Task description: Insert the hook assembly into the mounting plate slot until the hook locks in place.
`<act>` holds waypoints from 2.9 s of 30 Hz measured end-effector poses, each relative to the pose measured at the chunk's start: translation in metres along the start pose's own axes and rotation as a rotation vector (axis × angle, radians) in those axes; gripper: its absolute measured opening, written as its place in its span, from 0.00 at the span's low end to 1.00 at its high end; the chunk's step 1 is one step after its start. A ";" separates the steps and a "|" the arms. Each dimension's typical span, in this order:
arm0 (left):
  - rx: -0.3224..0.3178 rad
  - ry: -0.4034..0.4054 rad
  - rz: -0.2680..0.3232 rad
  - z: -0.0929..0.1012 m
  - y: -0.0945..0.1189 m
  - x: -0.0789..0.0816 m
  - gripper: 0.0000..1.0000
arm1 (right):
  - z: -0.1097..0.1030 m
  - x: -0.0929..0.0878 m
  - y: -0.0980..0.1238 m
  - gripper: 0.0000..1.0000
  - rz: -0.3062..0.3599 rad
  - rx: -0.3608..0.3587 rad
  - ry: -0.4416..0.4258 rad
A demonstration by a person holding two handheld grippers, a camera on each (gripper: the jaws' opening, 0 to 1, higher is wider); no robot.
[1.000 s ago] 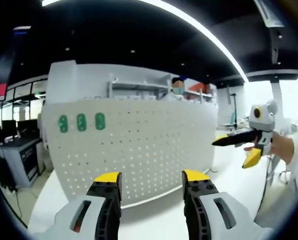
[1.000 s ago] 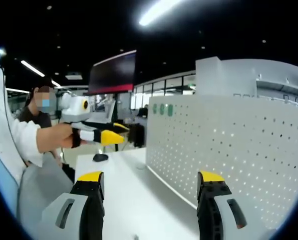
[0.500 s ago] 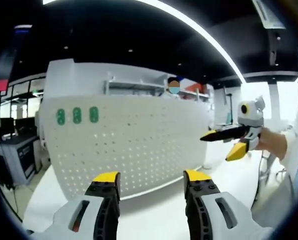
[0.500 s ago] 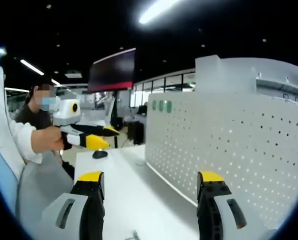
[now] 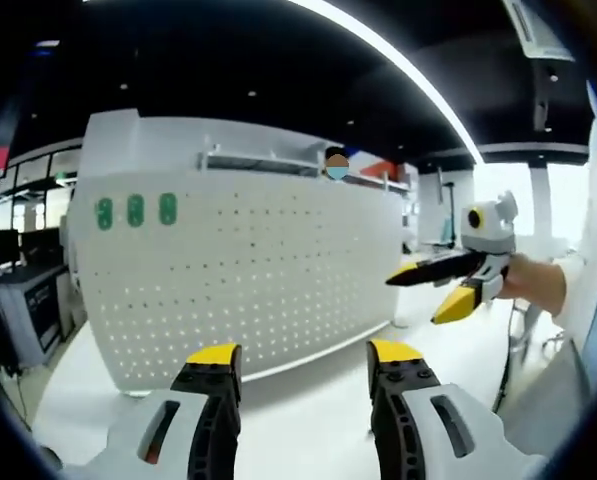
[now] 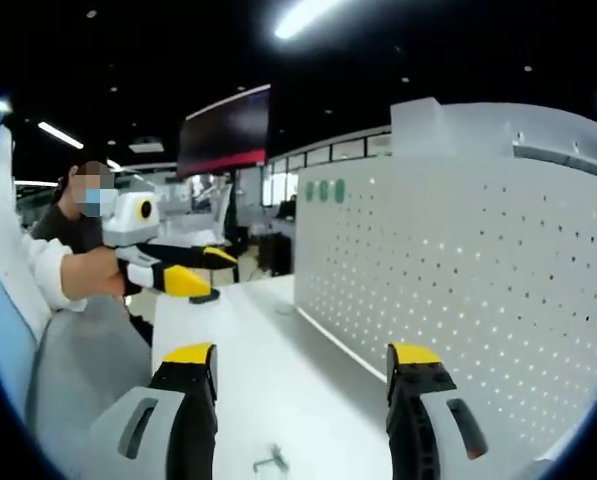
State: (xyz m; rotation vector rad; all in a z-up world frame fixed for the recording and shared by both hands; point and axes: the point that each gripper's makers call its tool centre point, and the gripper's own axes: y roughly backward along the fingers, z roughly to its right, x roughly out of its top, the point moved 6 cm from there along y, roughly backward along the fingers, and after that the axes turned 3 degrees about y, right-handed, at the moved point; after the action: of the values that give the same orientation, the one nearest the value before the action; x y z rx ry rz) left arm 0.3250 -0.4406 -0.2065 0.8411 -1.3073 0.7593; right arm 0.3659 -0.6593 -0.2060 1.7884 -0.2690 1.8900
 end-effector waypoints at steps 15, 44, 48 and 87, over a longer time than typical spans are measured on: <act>-0.019 -0.004 -0.002 0.003 -0.002 -0.006 0.52 | -0.001 -0.027 -0.001 0.58 -0.003 0.037 -0.007; -0.044 -0.001 -0.015 0.007 -0.005 -0.010 0.52 | -0.009 -0.102 -0.009 0.30 -0.129 0.141 0.008; -0.047 0.000 -0.015 0.008 -0.005 -0.010 0.52 | -0.013 -0.116 -0.012 0.28 -0.167 0.159 0.018; -0.078 0.003 -0.047 0.013 -0.008 -0.017 0.52 | -0.019 -0.176 -0.037 0.04 -0.332 0.248 0.072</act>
State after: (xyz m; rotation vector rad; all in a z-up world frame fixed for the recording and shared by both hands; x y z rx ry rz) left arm 0.3233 -0.4561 -0.2233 0.8055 -1.3021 0.6683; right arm 0.3664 -0.6597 -0.3872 1.7837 0.2839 1.8005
